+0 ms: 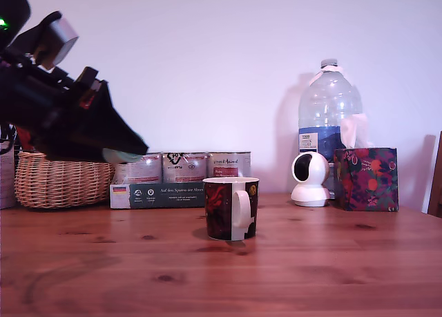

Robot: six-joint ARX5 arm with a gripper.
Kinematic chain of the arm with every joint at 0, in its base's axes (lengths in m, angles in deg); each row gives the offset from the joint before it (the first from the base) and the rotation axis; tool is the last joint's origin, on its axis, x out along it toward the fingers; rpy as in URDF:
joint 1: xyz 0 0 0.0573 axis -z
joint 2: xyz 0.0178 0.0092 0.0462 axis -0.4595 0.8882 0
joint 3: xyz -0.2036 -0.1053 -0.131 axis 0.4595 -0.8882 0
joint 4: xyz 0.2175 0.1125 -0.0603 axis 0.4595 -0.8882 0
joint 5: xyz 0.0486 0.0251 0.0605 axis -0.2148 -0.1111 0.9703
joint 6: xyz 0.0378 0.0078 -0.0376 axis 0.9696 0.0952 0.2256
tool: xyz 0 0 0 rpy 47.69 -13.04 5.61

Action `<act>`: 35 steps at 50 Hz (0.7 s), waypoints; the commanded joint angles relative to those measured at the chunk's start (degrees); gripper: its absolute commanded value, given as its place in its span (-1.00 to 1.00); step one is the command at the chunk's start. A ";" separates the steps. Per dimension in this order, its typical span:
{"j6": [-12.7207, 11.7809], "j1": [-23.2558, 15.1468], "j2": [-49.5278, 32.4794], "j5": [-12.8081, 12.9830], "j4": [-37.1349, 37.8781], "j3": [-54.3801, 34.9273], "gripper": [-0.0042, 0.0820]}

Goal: Pick up the coffee capsules from the table one by one and drop them inside the nearest coffee cup

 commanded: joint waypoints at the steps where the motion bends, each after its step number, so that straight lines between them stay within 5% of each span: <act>1: 0.24 0.63 -0.50 -0.04 1.03 -0.46 -0.41; 23: -0.81 2.43 -0.50 0.15 -1.09 2.21 -0.40; 35: 0.04 4.87 -0.44 4.17 -11.04 10.40 -0.40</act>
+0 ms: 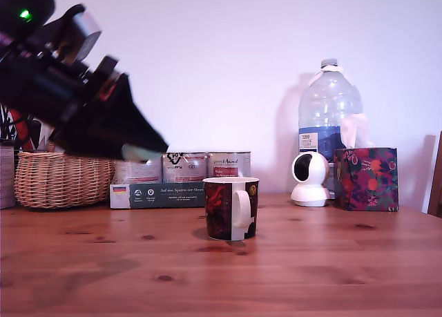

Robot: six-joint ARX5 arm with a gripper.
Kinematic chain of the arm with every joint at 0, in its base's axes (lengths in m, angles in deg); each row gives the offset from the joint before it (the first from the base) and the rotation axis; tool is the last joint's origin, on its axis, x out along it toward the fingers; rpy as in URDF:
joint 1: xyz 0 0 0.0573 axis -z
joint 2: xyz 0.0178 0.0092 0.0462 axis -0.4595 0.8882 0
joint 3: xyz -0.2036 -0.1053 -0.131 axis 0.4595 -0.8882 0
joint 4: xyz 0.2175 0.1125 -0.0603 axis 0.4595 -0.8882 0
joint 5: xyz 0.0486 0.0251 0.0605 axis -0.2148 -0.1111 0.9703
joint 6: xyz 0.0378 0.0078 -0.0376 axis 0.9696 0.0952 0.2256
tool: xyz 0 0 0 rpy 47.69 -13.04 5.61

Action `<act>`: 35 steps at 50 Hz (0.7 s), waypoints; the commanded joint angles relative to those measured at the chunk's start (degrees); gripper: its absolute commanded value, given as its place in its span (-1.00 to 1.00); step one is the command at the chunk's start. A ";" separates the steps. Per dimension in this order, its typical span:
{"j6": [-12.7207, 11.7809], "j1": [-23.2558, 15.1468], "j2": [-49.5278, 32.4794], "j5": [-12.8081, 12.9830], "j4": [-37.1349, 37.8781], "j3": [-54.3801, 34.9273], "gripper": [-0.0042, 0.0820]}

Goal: Pick up the coffee capsules from the table one by one and drop them inside the nearest coffee cup

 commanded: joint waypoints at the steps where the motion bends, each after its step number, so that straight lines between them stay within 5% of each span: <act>1: 0.17 0.48 -0.44 0.92 -1.42 2.23 -0.40; 35: 0.48 1.40 6.14 2.32 -14.51 19.39 -0.40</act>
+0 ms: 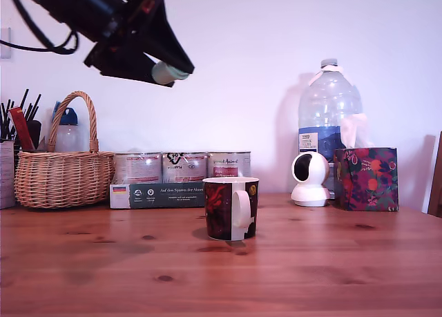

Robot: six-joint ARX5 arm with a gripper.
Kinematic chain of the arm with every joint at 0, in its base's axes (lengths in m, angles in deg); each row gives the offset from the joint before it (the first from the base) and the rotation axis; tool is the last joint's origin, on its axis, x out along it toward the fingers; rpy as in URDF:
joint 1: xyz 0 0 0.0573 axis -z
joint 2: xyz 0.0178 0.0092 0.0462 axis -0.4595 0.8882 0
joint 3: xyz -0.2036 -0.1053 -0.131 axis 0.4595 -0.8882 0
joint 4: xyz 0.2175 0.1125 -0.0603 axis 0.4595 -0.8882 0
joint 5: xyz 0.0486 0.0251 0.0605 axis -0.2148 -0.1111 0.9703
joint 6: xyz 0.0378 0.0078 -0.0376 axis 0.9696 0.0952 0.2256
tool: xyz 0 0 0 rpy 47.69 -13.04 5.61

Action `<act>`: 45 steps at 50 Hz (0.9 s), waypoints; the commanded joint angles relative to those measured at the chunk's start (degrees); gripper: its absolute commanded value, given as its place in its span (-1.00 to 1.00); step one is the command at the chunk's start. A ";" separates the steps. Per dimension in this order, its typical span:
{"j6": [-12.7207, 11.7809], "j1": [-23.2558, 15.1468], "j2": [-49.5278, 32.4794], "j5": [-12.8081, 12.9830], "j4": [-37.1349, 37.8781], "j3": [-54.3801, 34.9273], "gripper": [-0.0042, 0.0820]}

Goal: Pick up the coffee capsules from the table one by one and drop them inside the nearest coffee cup

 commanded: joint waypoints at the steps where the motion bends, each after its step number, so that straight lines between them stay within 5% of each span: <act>1: 0.31 0.50 3.65 0.04 -0.31 1.49 -0.40; 34: 4.66 3.43 24.87 2.67 -18.62 27.32 -0.40; 45: 6.38 5.20 31.02 5.77 -23.93 33.57 -0.40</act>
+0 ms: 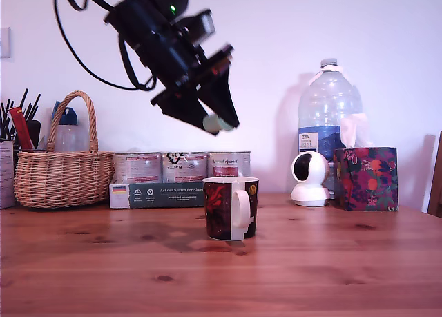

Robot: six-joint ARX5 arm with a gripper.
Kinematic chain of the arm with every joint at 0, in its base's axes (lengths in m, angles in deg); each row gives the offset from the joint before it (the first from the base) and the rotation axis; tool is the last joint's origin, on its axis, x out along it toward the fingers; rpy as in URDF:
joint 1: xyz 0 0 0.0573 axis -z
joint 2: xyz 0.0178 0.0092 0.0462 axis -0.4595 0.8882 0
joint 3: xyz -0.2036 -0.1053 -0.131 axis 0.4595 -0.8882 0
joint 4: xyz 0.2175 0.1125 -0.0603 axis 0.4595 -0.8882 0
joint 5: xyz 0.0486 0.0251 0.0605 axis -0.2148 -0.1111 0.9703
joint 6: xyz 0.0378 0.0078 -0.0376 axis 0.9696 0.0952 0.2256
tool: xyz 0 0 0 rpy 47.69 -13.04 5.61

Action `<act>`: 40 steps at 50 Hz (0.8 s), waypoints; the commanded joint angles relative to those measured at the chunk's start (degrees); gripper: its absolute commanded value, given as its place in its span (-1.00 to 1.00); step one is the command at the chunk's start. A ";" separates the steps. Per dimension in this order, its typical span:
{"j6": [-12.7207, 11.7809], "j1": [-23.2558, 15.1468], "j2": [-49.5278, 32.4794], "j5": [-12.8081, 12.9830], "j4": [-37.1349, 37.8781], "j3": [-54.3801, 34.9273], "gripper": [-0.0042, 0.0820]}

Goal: Pick up the coffee capsules from the table one by one and drop them inside the nearest coffee cup

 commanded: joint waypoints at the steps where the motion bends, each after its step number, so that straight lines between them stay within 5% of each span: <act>1: 0.96 0.98 2.71 0.81 -0.72 1.44 -0.40; 10: 2.38 1.99 6.86 2.69 -3.82 3.93 -0.40; 19: 3.85 2.64 8.55 7.82 -4.48 3.98 -0.40; 40: 3.74 2.62 8.50 7.93 -5.09 4.02 -0.40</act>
